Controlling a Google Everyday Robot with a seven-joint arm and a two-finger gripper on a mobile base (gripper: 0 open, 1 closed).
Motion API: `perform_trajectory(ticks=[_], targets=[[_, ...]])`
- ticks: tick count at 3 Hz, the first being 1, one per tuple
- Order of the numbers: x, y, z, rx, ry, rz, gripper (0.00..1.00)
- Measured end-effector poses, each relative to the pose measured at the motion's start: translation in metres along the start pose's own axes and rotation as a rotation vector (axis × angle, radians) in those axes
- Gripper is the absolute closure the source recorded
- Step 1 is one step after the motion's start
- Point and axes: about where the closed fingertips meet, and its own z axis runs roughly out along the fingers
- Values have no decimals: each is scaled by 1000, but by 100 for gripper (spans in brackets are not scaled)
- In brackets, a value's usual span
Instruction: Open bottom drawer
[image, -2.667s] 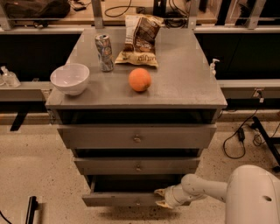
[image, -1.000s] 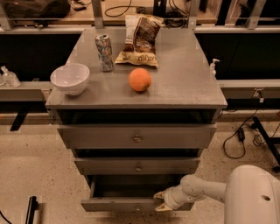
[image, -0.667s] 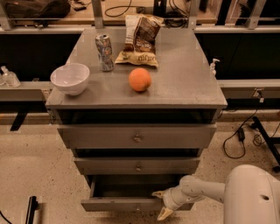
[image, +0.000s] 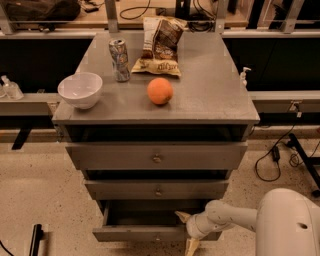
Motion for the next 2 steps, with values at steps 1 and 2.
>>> perform_trajectory(ticks=[1,2], targets=[[6,15,-2,-13,12,36,0],[15,35,-3,-50,45,74,24]])
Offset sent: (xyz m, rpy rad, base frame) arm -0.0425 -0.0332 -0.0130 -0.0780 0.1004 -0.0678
